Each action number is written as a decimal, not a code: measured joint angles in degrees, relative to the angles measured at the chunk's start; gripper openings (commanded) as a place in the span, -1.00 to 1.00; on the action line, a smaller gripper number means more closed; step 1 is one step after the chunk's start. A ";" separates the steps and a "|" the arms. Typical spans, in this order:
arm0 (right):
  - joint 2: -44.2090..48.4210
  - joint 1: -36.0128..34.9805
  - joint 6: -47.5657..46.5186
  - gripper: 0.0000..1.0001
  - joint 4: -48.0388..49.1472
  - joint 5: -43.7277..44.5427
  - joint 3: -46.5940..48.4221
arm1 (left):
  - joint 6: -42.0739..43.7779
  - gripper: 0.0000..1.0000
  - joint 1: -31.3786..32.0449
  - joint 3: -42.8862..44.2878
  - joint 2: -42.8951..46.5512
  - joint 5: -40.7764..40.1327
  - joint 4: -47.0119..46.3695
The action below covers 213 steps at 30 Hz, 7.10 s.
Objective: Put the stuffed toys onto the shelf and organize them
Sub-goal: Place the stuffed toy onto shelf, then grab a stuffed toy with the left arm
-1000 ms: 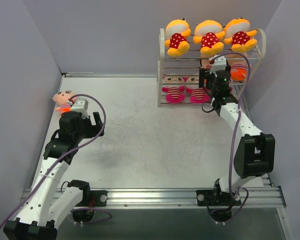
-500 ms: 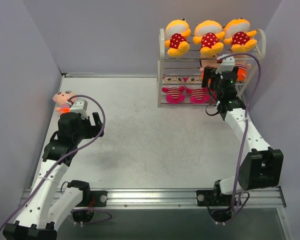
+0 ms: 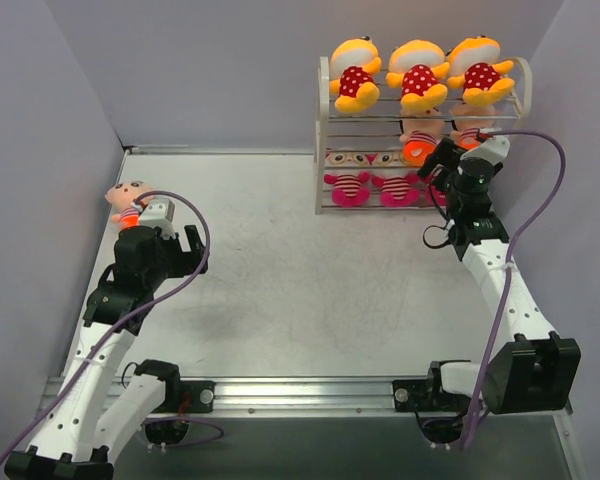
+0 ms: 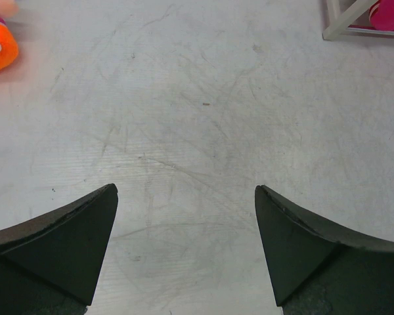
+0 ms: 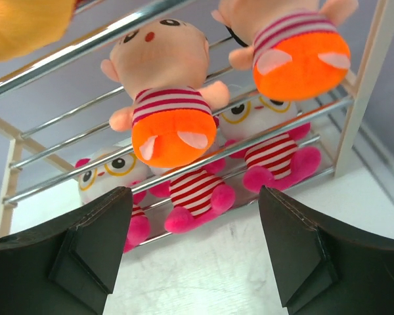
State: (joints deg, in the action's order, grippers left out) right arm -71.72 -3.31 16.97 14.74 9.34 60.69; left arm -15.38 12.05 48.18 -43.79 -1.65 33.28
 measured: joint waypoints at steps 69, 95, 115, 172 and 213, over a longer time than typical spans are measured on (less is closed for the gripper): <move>-20.44 3.06 20.48 -1.00 17.57 -8.07 3.52 | 0.00 0.88 2.64 -0.28 0.96 -0.02 0.02; -21.49 3.08 18.36 -0.33 16.72 -8.39 4.35 | 0.00 0.88 2.64 -0.28 0.96 -0.02 0.02; -10.38 3.08 17.49 0.29 8.39 -9.49 2.40 | -0.02 0.88 2.64 -0.28 1.18 -0.02 0.00; 39.65 -9.53 -0.98 0.99 -23.89 -21.44 -5.38 | -11.91 0.89 -26.75 13.53 -31.43 5.60 -10.05; 36.48 -13.66 -0.98 0.99 -21.79 -22.95 -8.85 | -1.29 0.58 -36.79 42.25 -76.63 15.89 -19.89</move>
State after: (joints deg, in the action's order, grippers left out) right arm -35.24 -16.97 15.99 -7.05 -13.61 51.83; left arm -16.67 -24.73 90.43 -120.42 14.24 13.39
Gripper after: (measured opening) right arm 0.994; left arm 0.880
